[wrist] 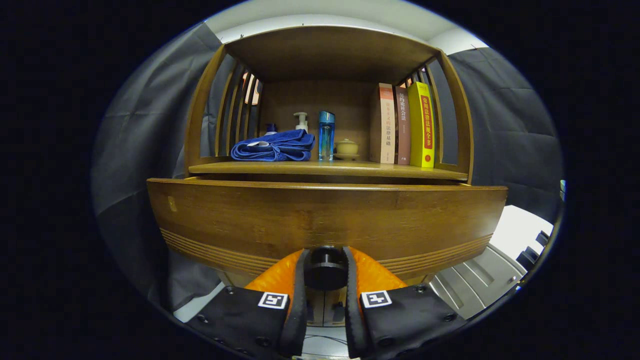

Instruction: Pull open the drawer, take out the items inside it, and place them on the countertop above the cabinet.

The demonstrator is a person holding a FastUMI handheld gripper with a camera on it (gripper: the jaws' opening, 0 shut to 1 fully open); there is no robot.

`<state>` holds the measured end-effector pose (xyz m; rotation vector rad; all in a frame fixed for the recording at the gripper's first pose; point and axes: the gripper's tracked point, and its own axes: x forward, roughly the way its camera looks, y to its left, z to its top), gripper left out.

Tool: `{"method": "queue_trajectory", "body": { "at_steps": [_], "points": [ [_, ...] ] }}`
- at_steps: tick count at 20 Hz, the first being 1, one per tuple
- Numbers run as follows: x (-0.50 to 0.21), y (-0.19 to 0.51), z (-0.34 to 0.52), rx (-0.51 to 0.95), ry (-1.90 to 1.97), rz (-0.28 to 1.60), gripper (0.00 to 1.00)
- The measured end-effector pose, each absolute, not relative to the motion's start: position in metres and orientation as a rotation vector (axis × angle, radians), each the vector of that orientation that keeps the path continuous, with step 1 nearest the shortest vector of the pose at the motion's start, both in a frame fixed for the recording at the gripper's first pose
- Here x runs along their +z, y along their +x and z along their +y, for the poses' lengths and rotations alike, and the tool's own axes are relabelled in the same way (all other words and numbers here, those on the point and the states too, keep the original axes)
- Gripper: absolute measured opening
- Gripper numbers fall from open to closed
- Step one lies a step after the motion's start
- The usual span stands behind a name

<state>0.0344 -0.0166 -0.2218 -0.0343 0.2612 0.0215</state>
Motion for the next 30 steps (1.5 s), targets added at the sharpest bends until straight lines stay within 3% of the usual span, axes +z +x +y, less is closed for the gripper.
{"method": "queue_trajectory", "body": {
  "at_steps": [19, 26, 30],
  "points": [
    [-0.219, -0.018, -0.014, 0.03, -0.038, 0.296, 0.4],
    [-0.22, -0.017, -0.013, 0.027, -0.035, 0.294, 0.42],
    [-0.221, -0.017, -0.013, 0.027, -0.034, 0.293, 0.51]
  ]
}}
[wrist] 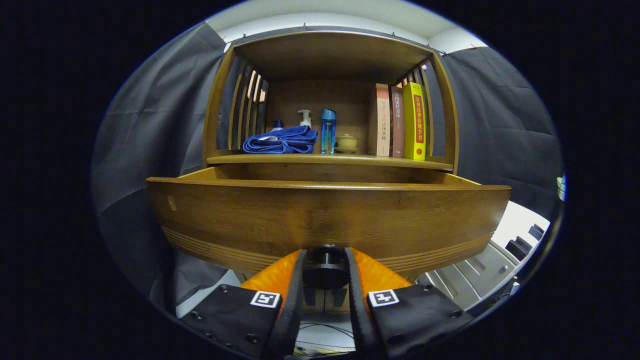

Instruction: Pull open the drawer, take out the items inside it, and place them on the countertop above the cabinet.

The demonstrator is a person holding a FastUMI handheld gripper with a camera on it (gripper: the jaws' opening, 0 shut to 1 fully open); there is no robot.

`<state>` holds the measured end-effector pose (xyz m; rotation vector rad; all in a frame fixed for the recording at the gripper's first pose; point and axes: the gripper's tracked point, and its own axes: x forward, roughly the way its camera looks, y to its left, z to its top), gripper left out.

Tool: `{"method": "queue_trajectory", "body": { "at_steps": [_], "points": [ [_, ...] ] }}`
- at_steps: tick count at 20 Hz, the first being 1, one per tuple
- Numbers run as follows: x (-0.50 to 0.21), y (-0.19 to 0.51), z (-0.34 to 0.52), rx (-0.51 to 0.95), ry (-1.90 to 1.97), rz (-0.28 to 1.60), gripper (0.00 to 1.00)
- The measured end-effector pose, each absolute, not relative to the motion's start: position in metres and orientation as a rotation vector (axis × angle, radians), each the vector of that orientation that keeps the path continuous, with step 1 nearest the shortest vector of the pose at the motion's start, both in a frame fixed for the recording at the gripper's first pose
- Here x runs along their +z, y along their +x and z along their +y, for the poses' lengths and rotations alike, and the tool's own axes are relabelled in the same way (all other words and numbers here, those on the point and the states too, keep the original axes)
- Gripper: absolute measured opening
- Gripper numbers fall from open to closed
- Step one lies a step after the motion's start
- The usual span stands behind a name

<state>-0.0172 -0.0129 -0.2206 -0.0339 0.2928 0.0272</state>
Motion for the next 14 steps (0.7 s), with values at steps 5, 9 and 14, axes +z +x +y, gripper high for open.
{"method": "queue_trajectory", "body": {
  "at_steps": [5, 9, 14],
  "points": [
    [-0.221, -0.018, 0.002, 0.067, -0.037, 0.3, 0.61],
    [-0.214, -0.019, 0.003, 0.07, -0.043, 0.286, 0.76],
    [-0.129, -0.009, -0.011, 0.033, -0.038, 0.132, 0.94]
  ]
}}
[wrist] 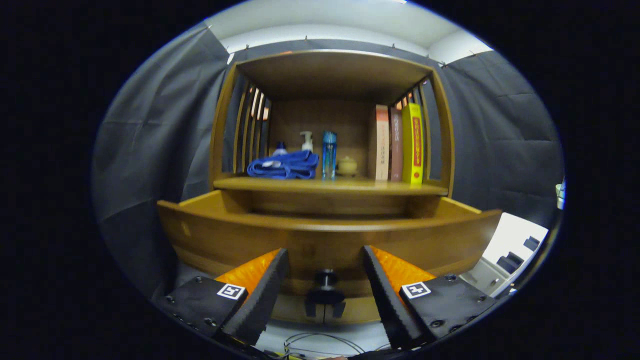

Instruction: Pull open the drawer, take out the items inside it, and place them on the countertop above the cabinet.

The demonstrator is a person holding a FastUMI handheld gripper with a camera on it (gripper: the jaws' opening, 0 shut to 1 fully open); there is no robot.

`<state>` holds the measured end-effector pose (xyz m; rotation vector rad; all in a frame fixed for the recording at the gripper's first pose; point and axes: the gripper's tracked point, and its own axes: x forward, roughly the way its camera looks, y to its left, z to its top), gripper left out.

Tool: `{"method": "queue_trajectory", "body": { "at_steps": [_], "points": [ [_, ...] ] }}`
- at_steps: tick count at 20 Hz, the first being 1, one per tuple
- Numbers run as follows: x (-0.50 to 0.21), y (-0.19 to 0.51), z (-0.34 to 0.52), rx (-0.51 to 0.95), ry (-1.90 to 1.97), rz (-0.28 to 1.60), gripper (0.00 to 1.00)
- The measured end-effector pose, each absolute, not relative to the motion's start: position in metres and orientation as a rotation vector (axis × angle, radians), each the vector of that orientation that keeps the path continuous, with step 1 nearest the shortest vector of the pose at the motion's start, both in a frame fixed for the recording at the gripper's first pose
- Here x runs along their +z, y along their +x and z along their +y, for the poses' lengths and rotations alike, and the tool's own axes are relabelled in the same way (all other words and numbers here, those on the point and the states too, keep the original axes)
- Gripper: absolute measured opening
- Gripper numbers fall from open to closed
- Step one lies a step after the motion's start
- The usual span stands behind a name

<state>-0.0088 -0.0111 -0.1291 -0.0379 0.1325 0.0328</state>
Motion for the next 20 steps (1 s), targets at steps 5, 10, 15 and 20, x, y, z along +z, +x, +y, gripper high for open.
{"method": "queue_trajectory", "body": {
  "at_steps": [5, 10, 15, 20],
  "points": [
    [-0.028, 0.036, -0.021, 0.018, -0.039, 0.012, 0.98],
    [0.008, 0.1, -0.021, -0.012, -0.075, 0.06, 0.98],
    [-0.087, 0.142, 0.013, 0.084, -0.126, 0.412, 0.99],
    [-0.196, 0.137, 0.021, 0.097, -0.06, 0.695, 0.99]
  ]
}}
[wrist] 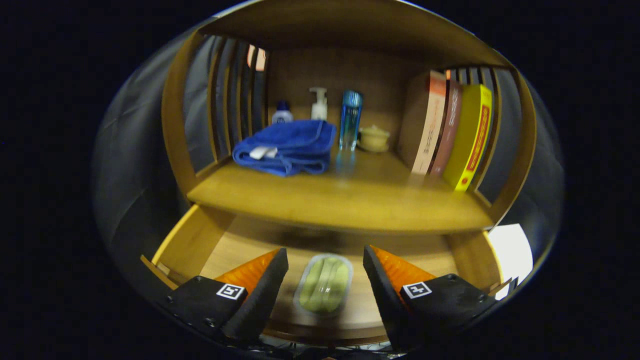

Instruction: Pull open the drawer, take out the items inside it, and place them on the countertop above the cabinet.

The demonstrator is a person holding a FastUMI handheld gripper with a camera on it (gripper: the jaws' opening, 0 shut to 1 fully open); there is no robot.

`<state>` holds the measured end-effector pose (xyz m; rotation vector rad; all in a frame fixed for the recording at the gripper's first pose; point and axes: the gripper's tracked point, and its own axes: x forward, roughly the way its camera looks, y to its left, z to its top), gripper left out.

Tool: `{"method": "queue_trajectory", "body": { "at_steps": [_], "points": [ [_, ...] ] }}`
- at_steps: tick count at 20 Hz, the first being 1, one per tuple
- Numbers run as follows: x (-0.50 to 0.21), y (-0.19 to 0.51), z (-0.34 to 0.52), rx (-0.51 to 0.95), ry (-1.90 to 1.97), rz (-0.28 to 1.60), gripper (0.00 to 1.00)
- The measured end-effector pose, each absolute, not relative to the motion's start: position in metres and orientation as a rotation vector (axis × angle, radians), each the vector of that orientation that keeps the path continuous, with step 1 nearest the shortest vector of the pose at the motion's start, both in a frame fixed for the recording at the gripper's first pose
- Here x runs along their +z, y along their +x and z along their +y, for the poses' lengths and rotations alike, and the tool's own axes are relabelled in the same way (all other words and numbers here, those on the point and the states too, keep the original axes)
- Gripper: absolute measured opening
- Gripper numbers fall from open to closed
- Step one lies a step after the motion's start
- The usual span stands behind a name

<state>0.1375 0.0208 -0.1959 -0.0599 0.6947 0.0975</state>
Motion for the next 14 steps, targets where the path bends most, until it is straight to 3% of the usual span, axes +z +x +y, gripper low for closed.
{"method": "queue_trajectory", "body": {
  "at_steps": [5, 10, 14],
  "points": [
    [-0.246, 0.134, 0.017, 0.086, -0.061, 0.882, 0.99],
    [-0.269, 0.128, 0.015, 0.089, -0.087, 0.946, 0.95],
    [-0.278, 0.13, 0.012, 0.065, -0.049, 0.967, 0.74]
  ]
}}
